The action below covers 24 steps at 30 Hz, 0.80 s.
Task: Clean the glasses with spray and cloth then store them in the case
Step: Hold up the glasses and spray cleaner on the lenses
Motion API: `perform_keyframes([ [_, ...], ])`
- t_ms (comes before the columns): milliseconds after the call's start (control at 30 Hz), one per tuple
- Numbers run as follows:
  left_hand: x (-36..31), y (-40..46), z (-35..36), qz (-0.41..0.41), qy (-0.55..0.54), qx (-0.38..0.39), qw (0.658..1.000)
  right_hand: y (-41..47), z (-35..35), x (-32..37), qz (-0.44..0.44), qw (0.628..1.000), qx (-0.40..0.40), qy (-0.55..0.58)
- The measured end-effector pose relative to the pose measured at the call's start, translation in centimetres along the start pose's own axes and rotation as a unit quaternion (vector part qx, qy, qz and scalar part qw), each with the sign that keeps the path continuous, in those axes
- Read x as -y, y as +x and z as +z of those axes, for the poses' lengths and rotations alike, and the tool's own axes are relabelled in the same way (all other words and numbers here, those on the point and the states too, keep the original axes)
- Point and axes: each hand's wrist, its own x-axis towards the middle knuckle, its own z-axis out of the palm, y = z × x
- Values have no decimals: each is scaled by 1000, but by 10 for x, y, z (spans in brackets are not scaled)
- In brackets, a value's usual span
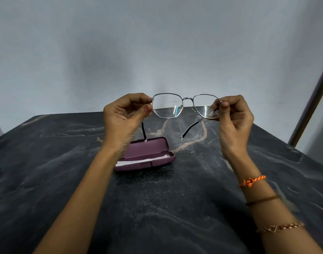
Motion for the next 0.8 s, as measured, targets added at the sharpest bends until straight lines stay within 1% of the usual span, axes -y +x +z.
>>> perform_keyframes([
  [167,7,2,-10,61,109,-23,992,-3,-3,0,-41,993,41,-106],
  [267,11,1,-13,102,168,-7,980,-4,-6,-3,-64,976,58,-199],
  [333,13,-1,-14,128,196,-3,972,-5,-8,-6,-97,963,56,-245],
  [433,15,-3,-15,157,222,-8,962,-5,-8,-8,-194,923,42,-331],
  [500,16,-4,-16,171,234,-11,957,-6,-8,-10,-239,892,30,-382],
  [600,16,-5,-16,192,253,-3,948,-6,-9,-12,-252,876,7,-411],
  [800,15,-11,-4,219,282,16,934,-7,-10,-13,-212,885,-30,-413],
])
